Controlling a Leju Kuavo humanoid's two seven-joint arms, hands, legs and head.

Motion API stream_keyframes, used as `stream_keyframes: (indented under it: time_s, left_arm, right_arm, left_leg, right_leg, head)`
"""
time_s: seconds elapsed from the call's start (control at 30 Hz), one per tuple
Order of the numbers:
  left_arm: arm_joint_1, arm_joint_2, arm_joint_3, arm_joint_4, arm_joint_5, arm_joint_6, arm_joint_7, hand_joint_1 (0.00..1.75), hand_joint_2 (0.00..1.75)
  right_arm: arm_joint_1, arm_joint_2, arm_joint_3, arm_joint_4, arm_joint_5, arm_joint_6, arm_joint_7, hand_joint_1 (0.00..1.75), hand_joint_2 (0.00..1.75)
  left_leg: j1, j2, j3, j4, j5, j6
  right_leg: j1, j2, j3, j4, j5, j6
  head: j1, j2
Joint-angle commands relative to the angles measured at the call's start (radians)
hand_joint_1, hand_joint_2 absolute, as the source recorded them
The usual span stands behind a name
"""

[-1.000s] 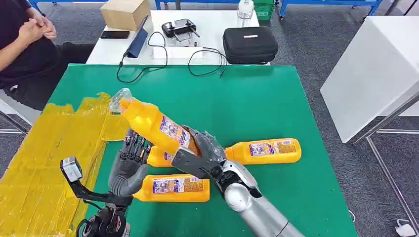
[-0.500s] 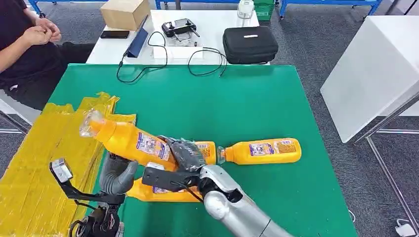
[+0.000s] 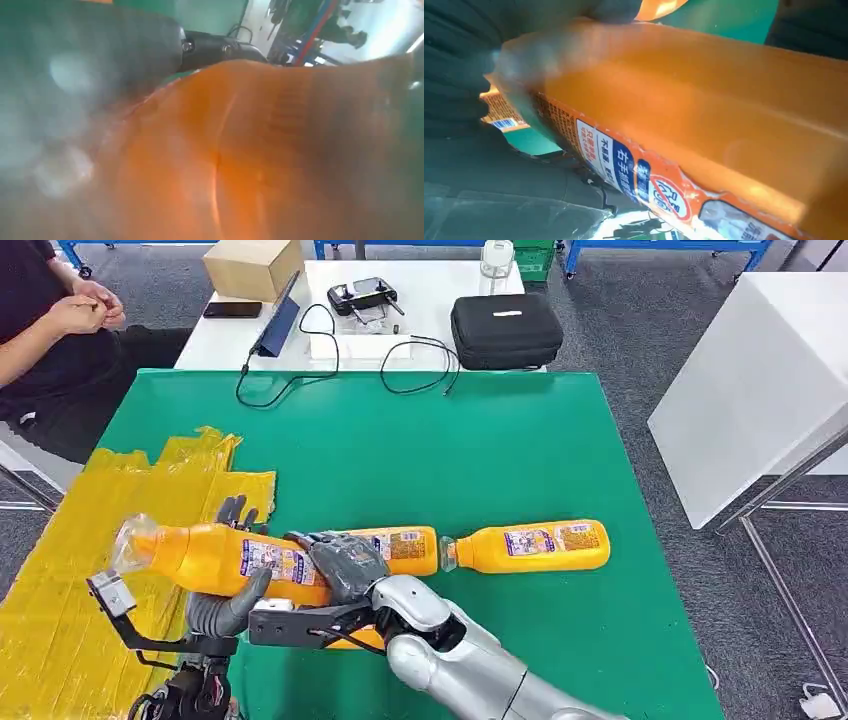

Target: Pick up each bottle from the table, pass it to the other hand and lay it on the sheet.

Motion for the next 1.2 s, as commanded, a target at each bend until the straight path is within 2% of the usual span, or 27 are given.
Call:
stream_keyframes:
  time_s: [0.03,0.47,0.5,0.57,0.6,0.63,0.67,0.7,0.77,1.0,1.07,1.1,1.17,1.2]
  left_arm:
    - [-0.049,-0.014,0.021,0.011,0.016,-0.017,-0.015,1.75,1.75]
    - [-0.024,-0.036,0.059,0.008,0.038,-0.047,-0.040,1.75,1.75]
    - [-0.021,-0.036,0.061,0.003,0.040,-0.047,-0.043,1.75,1.75]
    - [-0.021,-0.036,0.061,0.003,0.040,-0.047,-0.043,1.75,1.75]
    - [-0.022,-0.036,0.063,-0.003,0.041,-0.049,-0.043,1.75,1.75]
    - [-0.025,-0.038,0.067,-0.008,0.016,-0.023,-0.052,1.75,1.75]
    - [-0.027,-0.036,0.065,-0.020,-0.073,0.054,-0.075,1.75,1.75]
    - [-0.031,-0.029,0.059,-0.030,-0.156,0.117,-0.081,1.75,1.75]
    - [-0.032,-0.026,0.061,-0.035,-0.157,0.119,-0.079,1.75,1.75]
    - [-0.030,-0.027,0.059,-0.033,-0.157,0.118,-0.079,1.75,1.75]
    - [-0.031,-0.020,0.061,-0.044,-0.307,0.243,-0.127,1.75,1.75]
    - [-0.042,-0.011,0.061,-0.049,-0.412,0.315,-0.141,1.75,1.75]
    - [-0.049,0.001,0.078,-0.057,-0.538,0.399,-0.154,1.75,1.75]
    - [-0.047,0.009,0.105,-0.063,-0.702,0.495,-0.164,1.75,1.75]
  right_arm:
    - [-0.029,-0.034,0.138,0.053,-0.024,0.040,-0.020,1.75,1.75]
    - [0.026,-0.037,0.089,0.021,-0.021,0.039,-0.004,1.75,1.75]
    - [0.031,-0.041,0.084,0.012,-0.016,0.026,-0.001,1.62,1.75]
    - [0.031,-0.041,0.084,0.012,-0.016,0.026,-0.001,1.62,1.75]
    - [0.018,-0.052,0.095,0.004,-0.010,0.027,-0.008,0.38,1.75]
    - [0.014,-0.060,0.080,-0.003,-0.030,0.013,-0.018,0.00,1.75]
    - [0.025,-0.070,0.044,-0.021,-0.064,-0.016,-0.034,0.00,1.75]
    - [0.049,-0.099,0.009,-0.061,-0.069,-0.054,-0.045,0.00,0.00]
    - [0.064,-0.121,-0.003,-0.091,-0.064,-0.053,-0.048,0.00,0.00]
    - [0.067,-0.115,0.002,-0.090,-0.062,-0.052,-0.048,0.00,0.00]
    - [0.112,-0.124,-0.048,-0.123,-0.059,-0.130,-0.054,0.00,0.00]
    - [0.151,-0.133,-0.085,-0.146,-0.060,-0.187,-0.097,0.00,0.00]
    - [0.201,-0.165,-0.123,-0.210,-0.051,-0.229,-0.113,0.00,0.00]
    - [0.245,-0.193,-0.161,-0.279,-0.044,-0.236,-0.119,0.00,0.00]
  left_leg:
    - [0.002,-0.002,0.002,0.000,-0.001,-0.001]
    - [0.002,-0.003,0.002,0.000,-0.001,-0.001]
    - [0.001,-0.002,0.001,-0.001,0.000,-0.001]
    - [0.002,-0.003,0.002,-0.001,0.000,-0.001]
    - [0.001,-0.003,0.001,-0.001,0.000,-0.001]
    - [0.002,-0.003,0.002,0.000,0.000,-0.001]
    - [0.001,-0.003,0.000,0.000,0.000,-0.001]
    - [0.002,-0.003,0.001,0.000,0.000,-0.001]
    - [0.002,-0.006,0.001,0.000,0.000,0.000]
    - [0.001,-0.002,0.000,0.000,0.000,-0.001]
    - [0.001,-0.002,0.001,0.000,0.000,-0.001]
    - [0.002,-0.003,0.001,0.001,-0.001,-0.001]
    - [0.002,-0.005,0.001,0.000,0.000,-0.001]
    - [0.002,-0.005,0.001,0.000,0.000,-0.001]
  right_leg:
    - [0.002,-0.003,0.004,-0.002,-0.001,-0.001]
    - [0.002,-0.004,0.004,-0.002,-0.001,-0.001]
    - [0.001,-0.003,0.002,-0.002,0.000,-0.001]
    - [0.002,-0.004,0.003,-0.002,-0.001,-0.001]
    - [0.001,-0.003,0.002,-0.002,0.000,-0.001]
    - [0.002,-0.004,0.003,-0.002,-0.001,-0.001]
    - [0.001,-0.003,0.001,-0.001,0.000,-0.001]
    - [0.002,-0.004,0.002,-0.001,-0.001,-0.001]
    - [0.002,-0.006,0.003,-0.002,-0.001,-0.001]
    - [0.001,-0.002,0.001,-0.001,0.000,-0.001]
    - [0.001,-0.003,0.001,0.000,0.000,-0.001]
    - [0.002,-0.004,0.003,-0.001,-0.001,-0.001]
    - [0.002,-0.005,0.003,-0.002,-0.001,-0.001]
    - [0.002,-0.006,0.003,-0.002,-0.001,-0.001]
  head:
    - [0.000,0.000]
    - [0.000,0.000]
    - [0.000,0.000]
    - [0.000,0.000]
    - [0.000,0.000]
    - [0.000,0.000]
    - [0.000,0.000]
    - [0.000,0.000]
    - [0.000,0.000]
    - [0.000,0.000]
    - [0.000,0.000]
    - [0.000,0.000]
    - [0.000,0.000]
    - [0.000,0.000]
